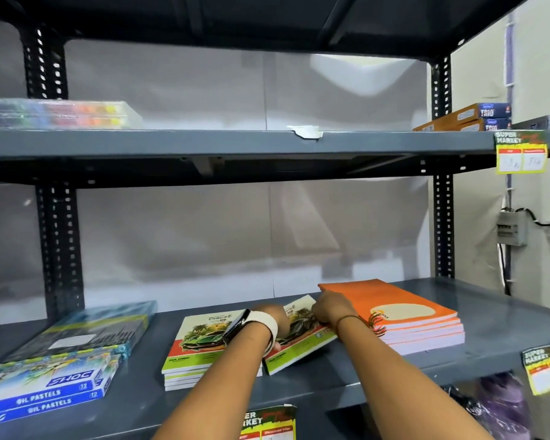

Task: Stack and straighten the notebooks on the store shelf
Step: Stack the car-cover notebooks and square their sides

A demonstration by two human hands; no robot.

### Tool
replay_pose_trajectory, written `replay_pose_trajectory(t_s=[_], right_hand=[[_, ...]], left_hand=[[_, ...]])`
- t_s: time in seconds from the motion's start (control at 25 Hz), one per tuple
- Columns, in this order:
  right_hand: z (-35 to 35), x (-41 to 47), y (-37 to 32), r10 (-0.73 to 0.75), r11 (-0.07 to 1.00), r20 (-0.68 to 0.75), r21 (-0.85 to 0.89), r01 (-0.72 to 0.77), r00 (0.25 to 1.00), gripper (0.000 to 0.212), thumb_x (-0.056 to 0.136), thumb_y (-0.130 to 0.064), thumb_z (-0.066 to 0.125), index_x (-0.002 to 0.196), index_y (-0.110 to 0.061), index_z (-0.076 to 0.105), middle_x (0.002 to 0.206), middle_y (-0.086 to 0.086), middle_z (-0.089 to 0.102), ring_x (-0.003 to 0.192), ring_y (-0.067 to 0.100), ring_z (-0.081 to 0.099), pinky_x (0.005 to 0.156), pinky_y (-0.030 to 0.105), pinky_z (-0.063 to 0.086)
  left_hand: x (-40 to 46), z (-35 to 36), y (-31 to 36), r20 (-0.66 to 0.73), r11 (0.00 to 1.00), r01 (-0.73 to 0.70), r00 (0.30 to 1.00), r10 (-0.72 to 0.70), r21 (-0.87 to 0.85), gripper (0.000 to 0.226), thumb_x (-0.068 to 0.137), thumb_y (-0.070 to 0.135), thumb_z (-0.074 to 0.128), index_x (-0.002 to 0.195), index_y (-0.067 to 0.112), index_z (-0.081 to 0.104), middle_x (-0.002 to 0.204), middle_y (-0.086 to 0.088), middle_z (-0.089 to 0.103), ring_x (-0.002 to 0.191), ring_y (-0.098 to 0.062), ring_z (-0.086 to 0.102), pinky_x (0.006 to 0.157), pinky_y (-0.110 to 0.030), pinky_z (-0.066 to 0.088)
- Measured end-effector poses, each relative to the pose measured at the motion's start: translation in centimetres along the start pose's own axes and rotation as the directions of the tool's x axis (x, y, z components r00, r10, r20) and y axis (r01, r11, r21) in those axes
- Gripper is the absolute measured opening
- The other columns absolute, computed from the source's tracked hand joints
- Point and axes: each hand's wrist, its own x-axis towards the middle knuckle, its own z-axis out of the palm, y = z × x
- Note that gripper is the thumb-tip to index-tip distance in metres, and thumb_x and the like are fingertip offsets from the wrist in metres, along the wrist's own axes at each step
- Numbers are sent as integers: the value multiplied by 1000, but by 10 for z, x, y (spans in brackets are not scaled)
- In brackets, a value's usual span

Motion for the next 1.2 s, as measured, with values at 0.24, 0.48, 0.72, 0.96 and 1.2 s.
replay_pose_trajectory(t_s=[0.24,0.48,0.72,0.96,1.2], right_hand=[[-30,11,-8,-16,989,-176,140,41,984,25,88,-20,54,110,-9,60,124,17,62,115,33,57,89,30,46],[-34,14,-49,-47,894,-130,437,100,990,21,86,-16,62,106,-8,60,104,18,65,98,30,63,81,33,49],[15,-10,-84,-155,755,220,655,-28,963,25,86,-1,64,71,-9,47,59,9,54,32,12,54,34,17,41],[41,-20,-91,-205,846,294,533,18,933,28,86,-7,68,66,-8,49,58,8,52,31,10,45,32,15,36],[43,-27,-91,-196,879,275,475,44,941,26,84,-12,71,71,-9,49,66,9,62,49,16,57,36,19,47]], left_hand=[[-7,-17,-16,-204,997,18,978,-33,-72,23,81,11,46,89,6,66,100,-12,75,97,-27,70,84,-30,53],[-5,-52,-77,-295,844,59,922,-250,-533,18,76,18,60,60,10,61,55,-6,68,45,-20,56,68,-29,56],[-15,-46,-155,-277,829,195,881,-383,-524,23,68,28,69,82,9,67,74,-15,72,73,-28,70,73,-29,54],[-22,-23,-184,-244,821,274,865,-438,-501,22,69,25,69,57,8,62,48,-8,60,45,-20,56,70,-30,57],[-33,-19,-183,-268,806,273,846,-461,-524,28,71,32,72,55,12,62,51,-6,61,40,-19,52,69,-25,54]])
